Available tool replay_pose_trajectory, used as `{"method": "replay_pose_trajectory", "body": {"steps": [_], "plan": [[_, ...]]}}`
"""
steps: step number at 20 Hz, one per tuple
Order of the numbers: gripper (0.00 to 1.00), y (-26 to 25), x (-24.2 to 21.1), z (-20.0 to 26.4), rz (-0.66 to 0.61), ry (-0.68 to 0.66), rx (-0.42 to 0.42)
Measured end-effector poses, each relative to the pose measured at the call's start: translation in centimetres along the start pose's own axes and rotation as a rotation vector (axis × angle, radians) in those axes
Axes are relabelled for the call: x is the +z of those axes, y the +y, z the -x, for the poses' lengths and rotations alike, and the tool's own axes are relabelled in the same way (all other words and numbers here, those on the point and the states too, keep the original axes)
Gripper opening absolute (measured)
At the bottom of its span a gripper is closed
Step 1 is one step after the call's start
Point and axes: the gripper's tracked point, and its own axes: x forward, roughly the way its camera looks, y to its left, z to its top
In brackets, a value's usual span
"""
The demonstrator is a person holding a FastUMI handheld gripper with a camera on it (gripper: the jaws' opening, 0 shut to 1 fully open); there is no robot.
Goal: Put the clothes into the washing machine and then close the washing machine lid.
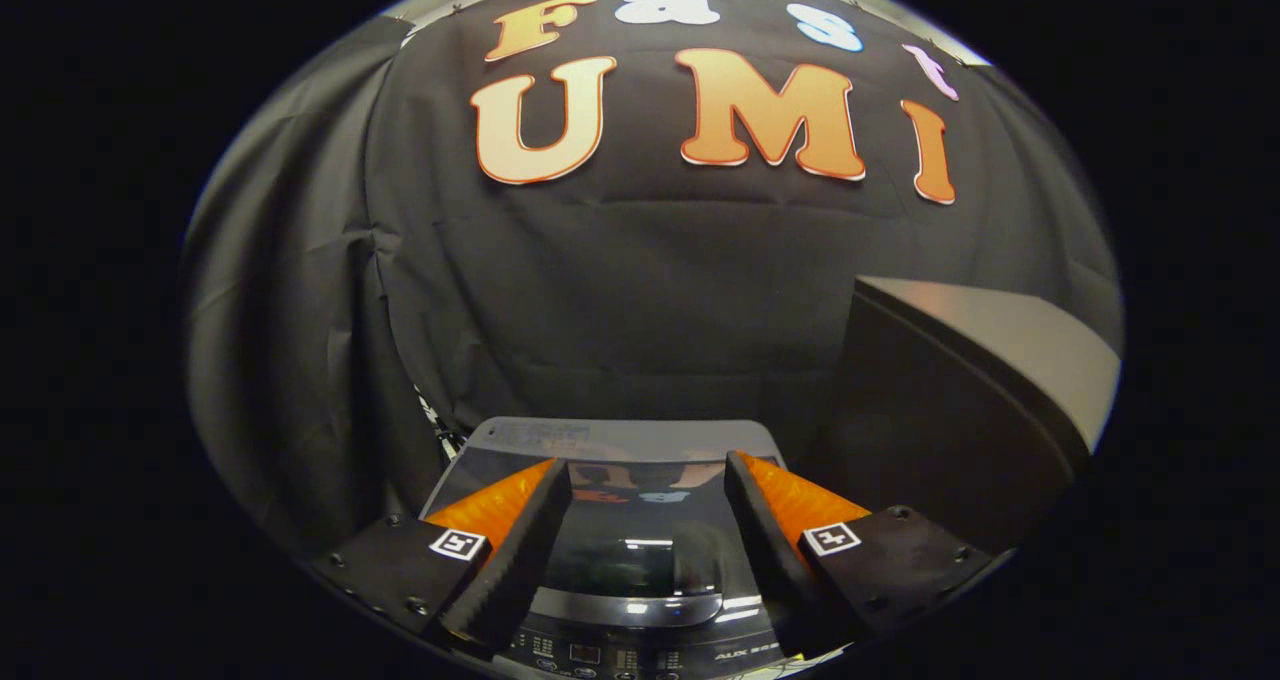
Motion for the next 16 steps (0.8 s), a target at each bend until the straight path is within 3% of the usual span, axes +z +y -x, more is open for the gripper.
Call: {"method": "replay_pose_trajectory", "body": {"steps": [8, 11, 16], "plan": [[0.99, -3.1, 11.7, 11.2, 0.028, -0.246, 0.057], [0.99, -5.6, 14.0, 15.9, 0.007, -0.311, 0.090], [0.99, -11.4, 15.9, 23.1, -0.005, -0.348, 0.067]]}}
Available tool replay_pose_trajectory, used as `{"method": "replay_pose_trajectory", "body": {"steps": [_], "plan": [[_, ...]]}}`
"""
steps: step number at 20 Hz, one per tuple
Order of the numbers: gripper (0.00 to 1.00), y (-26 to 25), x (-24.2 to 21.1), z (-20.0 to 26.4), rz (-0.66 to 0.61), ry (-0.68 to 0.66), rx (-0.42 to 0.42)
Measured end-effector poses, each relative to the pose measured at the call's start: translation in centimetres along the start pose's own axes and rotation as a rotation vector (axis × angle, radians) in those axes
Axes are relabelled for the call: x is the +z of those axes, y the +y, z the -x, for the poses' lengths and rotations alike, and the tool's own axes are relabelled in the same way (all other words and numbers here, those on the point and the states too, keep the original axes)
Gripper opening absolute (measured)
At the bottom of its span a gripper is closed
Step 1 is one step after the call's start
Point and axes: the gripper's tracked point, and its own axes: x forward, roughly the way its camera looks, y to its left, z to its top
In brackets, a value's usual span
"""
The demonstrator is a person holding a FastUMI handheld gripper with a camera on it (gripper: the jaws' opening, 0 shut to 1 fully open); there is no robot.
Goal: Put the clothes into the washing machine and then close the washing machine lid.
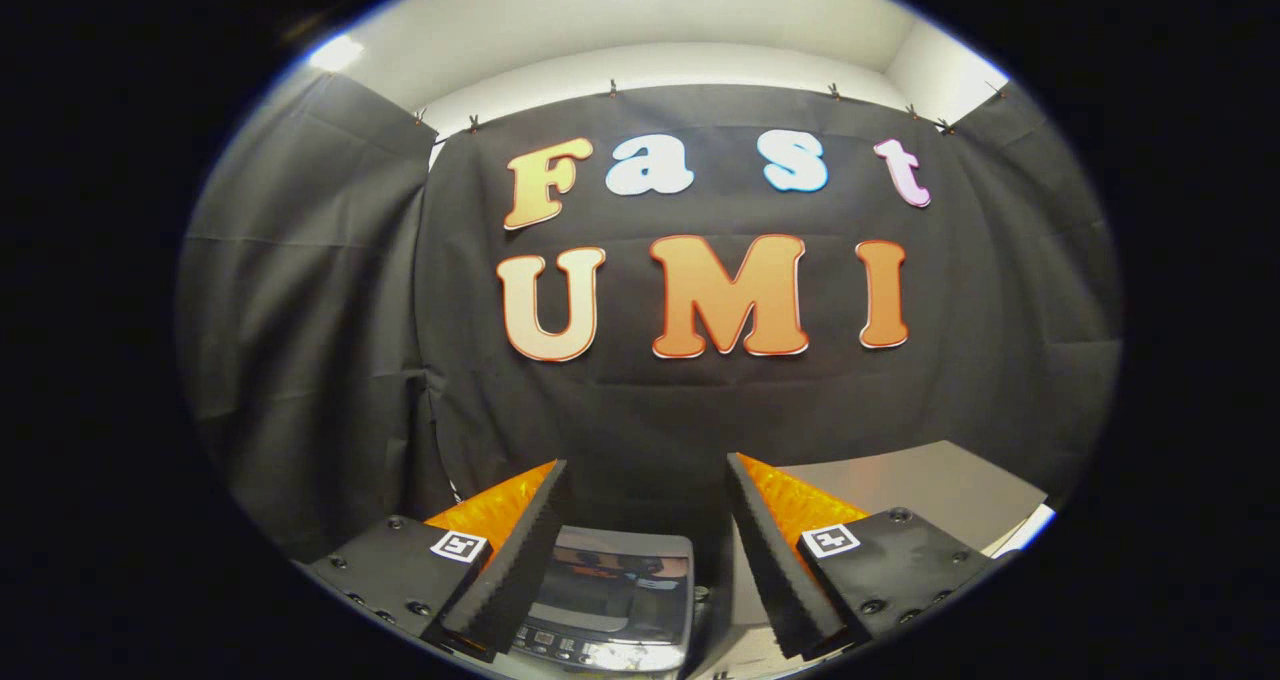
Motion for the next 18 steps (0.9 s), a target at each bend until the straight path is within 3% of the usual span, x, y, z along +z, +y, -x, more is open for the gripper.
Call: {"method": "replay_pose_trajectory", "body": {"steps": [3, 8, 18], "plan": [[0.99, -3.5, 1.8, 4.1, -0.008, -0.031, -0.022], [0.99, -10.7, 1.5, 10.5, 0.102, -0.048, -0.118], [0.99, -16.5, -0.3, 21.1, 0.020, -0.055, -0.162]]}}
